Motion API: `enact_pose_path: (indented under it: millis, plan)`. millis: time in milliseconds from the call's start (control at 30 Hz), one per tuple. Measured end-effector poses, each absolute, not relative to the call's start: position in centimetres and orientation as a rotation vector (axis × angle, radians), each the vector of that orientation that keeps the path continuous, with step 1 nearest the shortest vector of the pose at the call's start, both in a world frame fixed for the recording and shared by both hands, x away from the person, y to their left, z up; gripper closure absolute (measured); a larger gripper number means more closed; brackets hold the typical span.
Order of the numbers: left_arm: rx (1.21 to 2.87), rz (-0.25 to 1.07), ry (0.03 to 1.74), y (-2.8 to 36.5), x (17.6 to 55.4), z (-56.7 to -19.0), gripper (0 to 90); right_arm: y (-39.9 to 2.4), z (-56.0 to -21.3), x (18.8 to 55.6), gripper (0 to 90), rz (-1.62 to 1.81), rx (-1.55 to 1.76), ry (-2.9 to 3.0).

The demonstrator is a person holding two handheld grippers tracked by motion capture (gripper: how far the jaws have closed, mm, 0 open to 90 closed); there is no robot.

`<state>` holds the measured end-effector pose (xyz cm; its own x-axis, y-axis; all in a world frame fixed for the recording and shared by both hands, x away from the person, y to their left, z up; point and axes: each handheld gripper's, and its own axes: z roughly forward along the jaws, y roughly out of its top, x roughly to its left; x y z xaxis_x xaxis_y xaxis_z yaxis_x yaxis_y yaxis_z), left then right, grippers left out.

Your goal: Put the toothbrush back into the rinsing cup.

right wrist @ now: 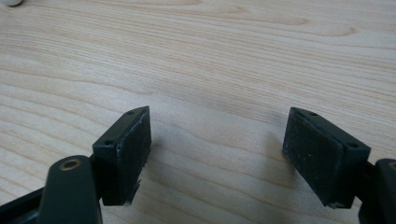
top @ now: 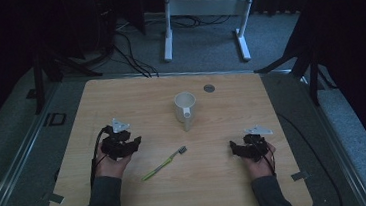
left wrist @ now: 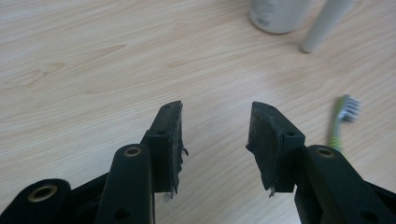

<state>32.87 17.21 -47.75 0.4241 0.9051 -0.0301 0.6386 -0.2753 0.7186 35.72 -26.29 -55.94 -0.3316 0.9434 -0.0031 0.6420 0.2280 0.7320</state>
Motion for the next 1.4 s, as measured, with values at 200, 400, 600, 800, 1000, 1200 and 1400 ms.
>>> enact_pose_path:
  millis: [200,400,600,800,1000,1200,1400]
  plan:
    - [2.062,0.47,1.247,16.5,33.2,-46.5,55.8,-26.2,-55.9,35.7,23.2,0.895,1.458,2.057]
    - [2.113,0.412,1.201,16.0,33.8,-45.6,56.5,-26.2,-55.9,35.9,23.2,0.894,1.454,2.06]
    - [2.182,0.378,1.172,15.1,34.3,-45.2,56.9,-26.1,-55.9,35.9,23.2,0.896,1.454,2.062]
    - [2.217,0.361,1.152,14.2,34.7,-45.0,57.5,-26.1,-55.9,35.9,23.2,0.897,1.455,2.061]
    - [2.267,0.345,1.128,13.3,35.0,-45.0,58.9,-26.1,-55.9,35.9,23.2,0.896,1.454,2.062]
    - [2.343,0.303,1.092,12.2,35.2,-45.1,65.6,-26.1,-55.9,35.9,23.2,0.896,1.455,2.062]
    - [2.388,0.276,1.08,11.6,35.3,-45.5,66.9,-26.1,-55.9,35.9,23.2,0.896,1.456,2.062]
